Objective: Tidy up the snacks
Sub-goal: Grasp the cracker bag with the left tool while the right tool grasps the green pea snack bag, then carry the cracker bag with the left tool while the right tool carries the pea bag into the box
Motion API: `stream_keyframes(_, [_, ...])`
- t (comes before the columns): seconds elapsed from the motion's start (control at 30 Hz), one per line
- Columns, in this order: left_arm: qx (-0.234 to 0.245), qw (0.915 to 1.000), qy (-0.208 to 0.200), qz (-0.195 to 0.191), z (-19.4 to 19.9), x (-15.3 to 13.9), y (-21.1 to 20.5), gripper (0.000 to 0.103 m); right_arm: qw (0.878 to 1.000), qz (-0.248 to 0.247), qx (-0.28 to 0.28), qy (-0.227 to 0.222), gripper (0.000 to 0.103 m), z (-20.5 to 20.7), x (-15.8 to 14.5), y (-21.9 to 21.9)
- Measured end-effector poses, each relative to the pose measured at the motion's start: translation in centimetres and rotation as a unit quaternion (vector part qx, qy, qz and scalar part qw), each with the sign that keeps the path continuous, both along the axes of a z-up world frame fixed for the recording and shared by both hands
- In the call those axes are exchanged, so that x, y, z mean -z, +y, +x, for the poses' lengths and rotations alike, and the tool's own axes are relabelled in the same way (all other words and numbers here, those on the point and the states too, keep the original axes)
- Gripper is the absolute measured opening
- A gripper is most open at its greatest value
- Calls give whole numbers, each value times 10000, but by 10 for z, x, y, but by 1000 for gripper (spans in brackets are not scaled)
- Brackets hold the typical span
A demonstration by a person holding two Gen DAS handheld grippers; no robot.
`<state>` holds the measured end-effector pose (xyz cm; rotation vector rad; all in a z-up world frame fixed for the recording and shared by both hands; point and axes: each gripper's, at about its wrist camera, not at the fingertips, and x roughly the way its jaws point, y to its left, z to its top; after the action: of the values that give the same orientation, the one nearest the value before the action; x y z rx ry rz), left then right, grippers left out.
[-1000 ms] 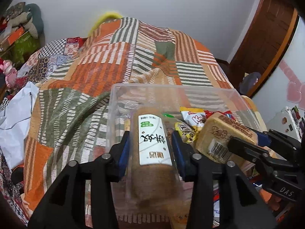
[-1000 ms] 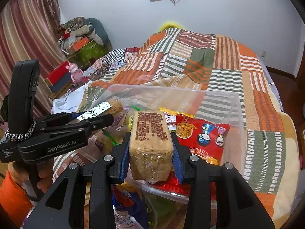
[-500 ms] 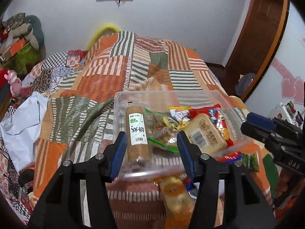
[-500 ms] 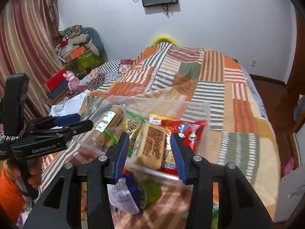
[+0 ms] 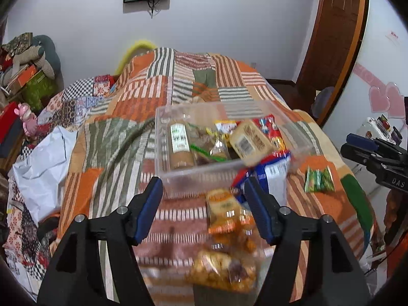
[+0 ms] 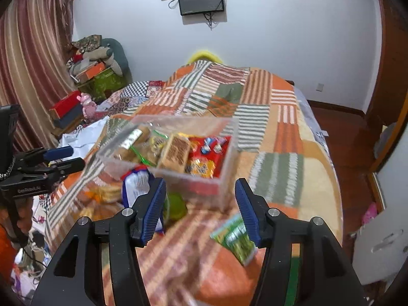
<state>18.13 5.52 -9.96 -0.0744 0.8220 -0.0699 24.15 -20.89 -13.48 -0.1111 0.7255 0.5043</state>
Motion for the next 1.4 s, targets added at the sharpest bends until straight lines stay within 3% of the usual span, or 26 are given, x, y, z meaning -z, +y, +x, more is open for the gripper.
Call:
stream_keyframes(0.3, [44,9993,358,-16,-31,26,-8,69,9992,34,268,282,60,-14,18,-27])
stream_keyframes(0.43, [64,9985,532,-100,-39,38,-9,70,9982,101,400,433,70,-14,28,-37])
stream_keyframes(0.67, [155,9960,849,-213,-43,59,-14,71,9961,-161,511,701,71,-3,52,-39])
stream_keyframes(0.83, [163,9949,943,-307,-47,70,-15,80,9936,-116,559,979,71,11,66,-39])
stream_keyframes(1.03, [238,9950,958,-156,-46,80,-23,90,9917,-162,616,1116,71,23,78,-31])
stream_keyframes(1.2, [184,9925,1143,-382,-38,94,-18,90,9908,-160,597,1204,71,23,84,-26])
stream_keyframes(1.23, [160,9931,1101,-360,-38,95,-17,90,9910,-159,568,1198,71,22,83,-25])
stream_keyframes(1.33, [128,9946,993,-275,-39,95,-19,90,9913,-174,501,1202,53,20,83,-24])
stream_keyframes(1.4, [96,9952,930,-300,-40,95,-18,89,9917,-164,493,1172,48,19,83,-25])
